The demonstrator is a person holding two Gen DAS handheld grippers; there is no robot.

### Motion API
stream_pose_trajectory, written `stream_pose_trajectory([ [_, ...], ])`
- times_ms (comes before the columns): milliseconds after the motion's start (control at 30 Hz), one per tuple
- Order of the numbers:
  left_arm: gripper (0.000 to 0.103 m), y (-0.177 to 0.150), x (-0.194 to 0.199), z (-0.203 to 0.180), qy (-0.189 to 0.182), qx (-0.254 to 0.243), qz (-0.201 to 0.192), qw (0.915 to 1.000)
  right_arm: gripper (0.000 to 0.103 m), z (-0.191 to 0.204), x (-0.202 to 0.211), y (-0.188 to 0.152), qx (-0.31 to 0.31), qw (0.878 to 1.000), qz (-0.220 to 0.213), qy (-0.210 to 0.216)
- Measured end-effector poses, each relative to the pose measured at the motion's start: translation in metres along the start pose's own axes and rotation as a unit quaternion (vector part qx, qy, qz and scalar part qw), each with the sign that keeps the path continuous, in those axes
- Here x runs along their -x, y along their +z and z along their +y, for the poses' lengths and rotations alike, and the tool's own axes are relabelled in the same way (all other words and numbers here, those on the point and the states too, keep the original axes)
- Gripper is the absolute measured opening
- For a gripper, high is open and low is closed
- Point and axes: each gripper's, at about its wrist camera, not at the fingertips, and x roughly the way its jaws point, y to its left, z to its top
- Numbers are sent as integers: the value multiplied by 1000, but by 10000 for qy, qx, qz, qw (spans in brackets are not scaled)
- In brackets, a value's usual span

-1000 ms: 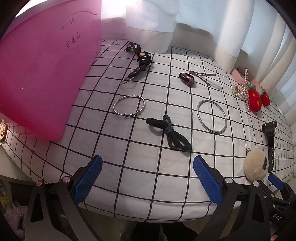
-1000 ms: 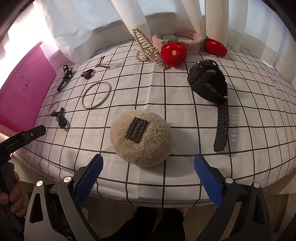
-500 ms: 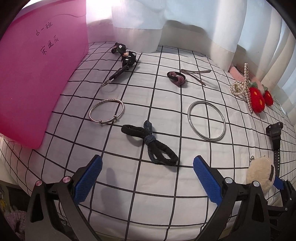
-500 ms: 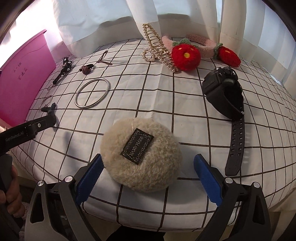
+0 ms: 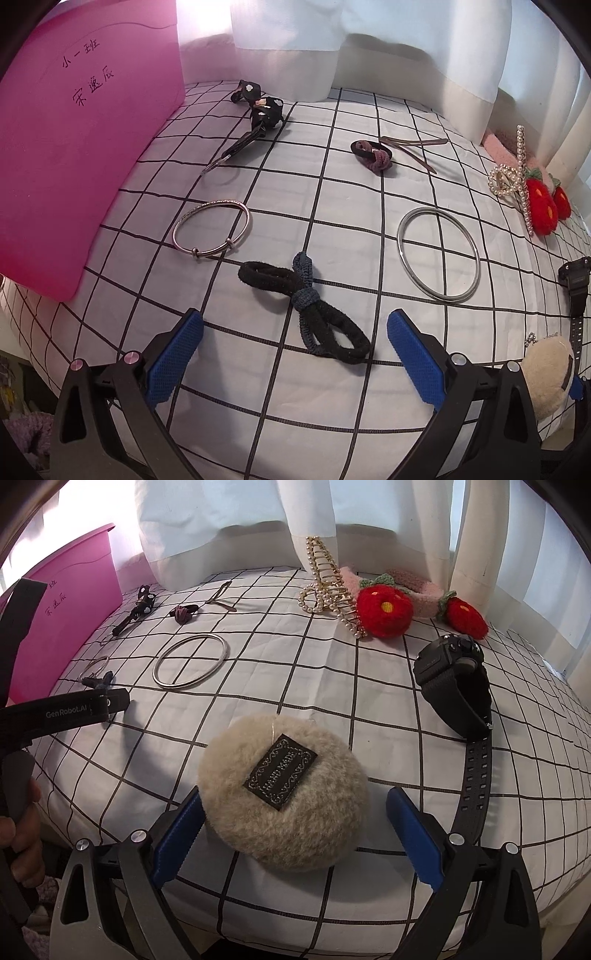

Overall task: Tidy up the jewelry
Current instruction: 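Grasp the black hair tie bow with left tool while right tool grasps beige puff, then carry the hair tie and beige puff over the pink tub with both tools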

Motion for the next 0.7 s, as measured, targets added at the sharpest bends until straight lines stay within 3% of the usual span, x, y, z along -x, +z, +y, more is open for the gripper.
stream_pose_trajectory([
  [67, 97, 0, 0, 0, 10, 29, -47, 10000, 93, 0, 0, 0, 35, 10000, -12, 12],
  [167, 89, -1, 2, -2, 14, 17, -114, 9999, 81, 2, 1, 3, 118, 9999, -76, 29],
  [267, 68, -5, 10, -8, -29, -86, -229, 9997, 68, 5, 2, 7, 224, 9997, -98, 57],
  [333, 58, -7, 13, -10, -63, -122, -278, 9995, 66, 5, 3, 7, 238, 9996, -100, 89],
  [400, 30, -8, 16, -12, -85, -148, -334, 9993, 63, 4, 4, 7, 264, 9995, -107, 115],
  [467, 17, -10, 18, -12, -116, -150, -331, 9993, 60, 3, 5, 6, 273, 9994, -116, 179],
  [700, 12, -16, 28, -5, -195, -29, -307, 9993, 59, -5, 13, 8, 238, 9990, -147, 337],
])
